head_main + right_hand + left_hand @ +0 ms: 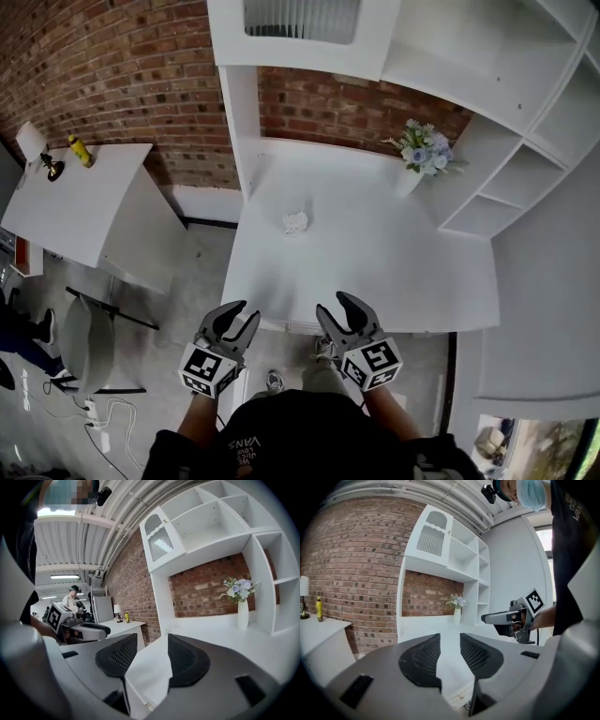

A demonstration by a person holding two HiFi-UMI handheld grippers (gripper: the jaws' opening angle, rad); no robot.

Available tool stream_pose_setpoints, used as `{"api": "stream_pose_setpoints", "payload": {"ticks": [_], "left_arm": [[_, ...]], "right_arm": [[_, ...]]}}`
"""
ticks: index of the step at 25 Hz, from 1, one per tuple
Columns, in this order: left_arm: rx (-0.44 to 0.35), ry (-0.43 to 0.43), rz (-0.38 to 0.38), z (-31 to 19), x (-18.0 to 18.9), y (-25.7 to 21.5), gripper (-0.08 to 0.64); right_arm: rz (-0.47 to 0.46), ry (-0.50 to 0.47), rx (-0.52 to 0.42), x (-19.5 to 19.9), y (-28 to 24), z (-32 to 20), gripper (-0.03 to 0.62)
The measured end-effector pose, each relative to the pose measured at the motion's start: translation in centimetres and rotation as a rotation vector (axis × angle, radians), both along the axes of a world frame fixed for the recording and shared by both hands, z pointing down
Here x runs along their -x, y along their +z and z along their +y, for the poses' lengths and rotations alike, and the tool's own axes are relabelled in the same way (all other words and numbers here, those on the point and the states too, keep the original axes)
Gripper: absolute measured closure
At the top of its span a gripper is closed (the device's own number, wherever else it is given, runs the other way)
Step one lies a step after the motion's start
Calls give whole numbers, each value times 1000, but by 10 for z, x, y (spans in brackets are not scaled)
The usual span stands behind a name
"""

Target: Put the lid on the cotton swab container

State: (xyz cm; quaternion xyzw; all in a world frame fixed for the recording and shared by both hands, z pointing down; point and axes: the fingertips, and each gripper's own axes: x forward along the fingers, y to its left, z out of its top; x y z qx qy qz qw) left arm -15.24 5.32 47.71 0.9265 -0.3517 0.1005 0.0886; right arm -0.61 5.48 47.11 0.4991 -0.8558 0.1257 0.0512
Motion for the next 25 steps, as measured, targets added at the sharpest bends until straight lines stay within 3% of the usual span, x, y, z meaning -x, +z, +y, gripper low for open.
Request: {"api": "stream_pose_setpoints", "payload": {"ticks": [18, 21, 25], "left_arm": [[30, -152, -44, -136, -80, 30, 391], [32, -142, -45, -150, -81, 34, 370], [38, -67, -69, -174, -78, 42, 333]], "right_arm": [[102, -290, 66, -59, 50, -129, 396], [118, -305, 80, -60, 60, -147, 396], [130, -300, 96, -48, 74, -170, 396]]}}
